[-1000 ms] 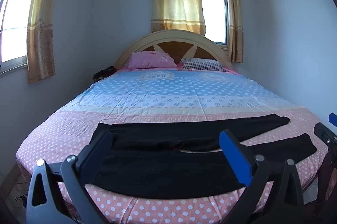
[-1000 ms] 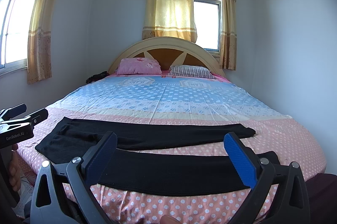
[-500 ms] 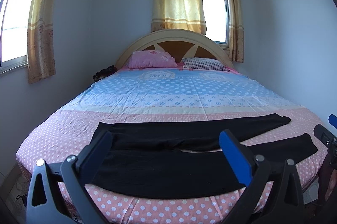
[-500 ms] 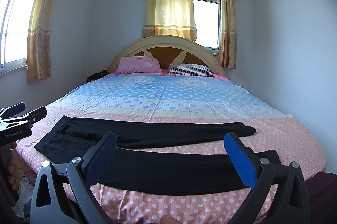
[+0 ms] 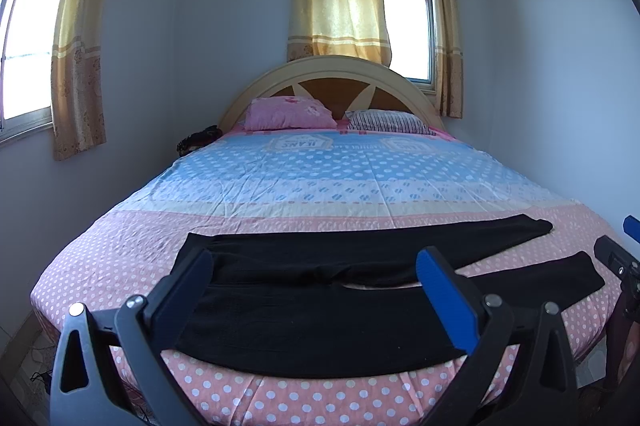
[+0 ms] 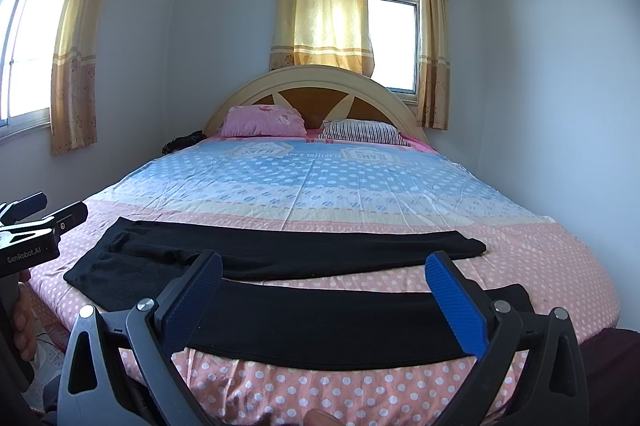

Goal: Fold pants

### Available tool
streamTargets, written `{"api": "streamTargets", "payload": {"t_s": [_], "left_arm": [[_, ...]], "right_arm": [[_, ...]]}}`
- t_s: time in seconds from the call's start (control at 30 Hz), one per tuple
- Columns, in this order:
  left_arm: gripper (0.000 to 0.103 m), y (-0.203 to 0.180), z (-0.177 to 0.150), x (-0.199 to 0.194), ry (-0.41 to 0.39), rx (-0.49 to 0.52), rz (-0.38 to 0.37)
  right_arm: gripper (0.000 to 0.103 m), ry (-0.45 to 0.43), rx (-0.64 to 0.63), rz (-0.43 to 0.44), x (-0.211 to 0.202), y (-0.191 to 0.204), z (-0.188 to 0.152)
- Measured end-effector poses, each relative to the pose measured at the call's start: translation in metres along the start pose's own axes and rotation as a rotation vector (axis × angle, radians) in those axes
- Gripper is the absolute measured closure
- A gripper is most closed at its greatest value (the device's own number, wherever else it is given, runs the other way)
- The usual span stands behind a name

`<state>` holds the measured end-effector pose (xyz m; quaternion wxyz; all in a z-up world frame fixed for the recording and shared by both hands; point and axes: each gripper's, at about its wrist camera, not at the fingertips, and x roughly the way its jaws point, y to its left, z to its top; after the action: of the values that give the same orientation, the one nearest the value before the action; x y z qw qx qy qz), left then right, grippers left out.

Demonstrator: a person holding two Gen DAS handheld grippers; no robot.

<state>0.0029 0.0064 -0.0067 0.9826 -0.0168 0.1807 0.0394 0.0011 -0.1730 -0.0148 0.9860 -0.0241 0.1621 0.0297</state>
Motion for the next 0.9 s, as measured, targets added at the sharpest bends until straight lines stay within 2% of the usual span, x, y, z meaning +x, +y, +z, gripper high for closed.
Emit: {"api": "streamTargets", "payload": {"t_s": [0.9], "left_arm": [[0.000,-0.0033,-0.0058,0.0060,0.020,-0.001,0.003]], "right_arm": [[0.001,0.013,-0.037,-0.017,0.0075,0.0044,-0.0075]]}}
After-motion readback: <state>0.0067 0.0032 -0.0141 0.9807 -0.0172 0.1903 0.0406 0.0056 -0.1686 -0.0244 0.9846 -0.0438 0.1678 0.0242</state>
